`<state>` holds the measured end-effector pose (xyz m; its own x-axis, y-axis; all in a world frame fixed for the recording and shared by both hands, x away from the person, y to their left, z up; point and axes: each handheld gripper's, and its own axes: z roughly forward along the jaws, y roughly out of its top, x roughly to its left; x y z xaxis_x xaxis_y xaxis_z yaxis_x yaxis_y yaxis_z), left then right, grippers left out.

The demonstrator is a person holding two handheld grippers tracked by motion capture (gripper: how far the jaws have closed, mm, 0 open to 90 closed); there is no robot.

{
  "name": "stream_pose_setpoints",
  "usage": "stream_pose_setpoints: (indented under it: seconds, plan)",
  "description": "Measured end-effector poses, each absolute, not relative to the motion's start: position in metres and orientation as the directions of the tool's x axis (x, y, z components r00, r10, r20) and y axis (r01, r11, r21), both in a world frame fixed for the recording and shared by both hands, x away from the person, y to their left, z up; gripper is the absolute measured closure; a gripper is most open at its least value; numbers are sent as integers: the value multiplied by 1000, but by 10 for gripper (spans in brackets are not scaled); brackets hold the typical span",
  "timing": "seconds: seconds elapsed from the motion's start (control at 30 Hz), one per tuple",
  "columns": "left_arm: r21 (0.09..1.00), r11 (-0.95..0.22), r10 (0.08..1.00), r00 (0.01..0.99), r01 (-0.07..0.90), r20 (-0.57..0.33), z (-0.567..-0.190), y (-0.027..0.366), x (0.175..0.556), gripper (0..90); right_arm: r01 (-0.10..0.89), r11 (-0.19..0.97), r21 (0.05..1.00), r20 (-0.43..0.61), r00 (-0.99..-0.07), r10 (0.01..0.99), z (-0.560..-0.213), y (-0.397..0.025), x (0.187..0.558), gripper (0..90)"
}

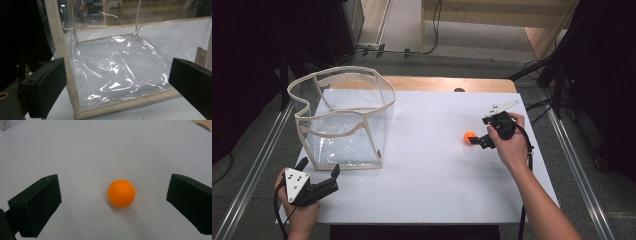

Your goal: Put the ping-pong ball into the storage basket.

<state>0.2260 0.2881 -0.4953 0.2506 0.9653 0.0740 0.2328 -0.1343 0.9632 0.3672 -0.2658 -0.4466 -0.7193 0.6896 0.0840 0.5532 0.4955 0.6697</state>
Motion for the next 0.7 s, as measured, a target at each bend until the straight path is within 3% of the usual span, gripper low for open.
stream_pose_setpoints:
  seconds: [0.7]
  plan:
    - [963, -133, 966, 247, 232, 74, -495, 288, 226, 21, 596, 598, 536, 89, -744, 662, -461, -252, 393, 0]
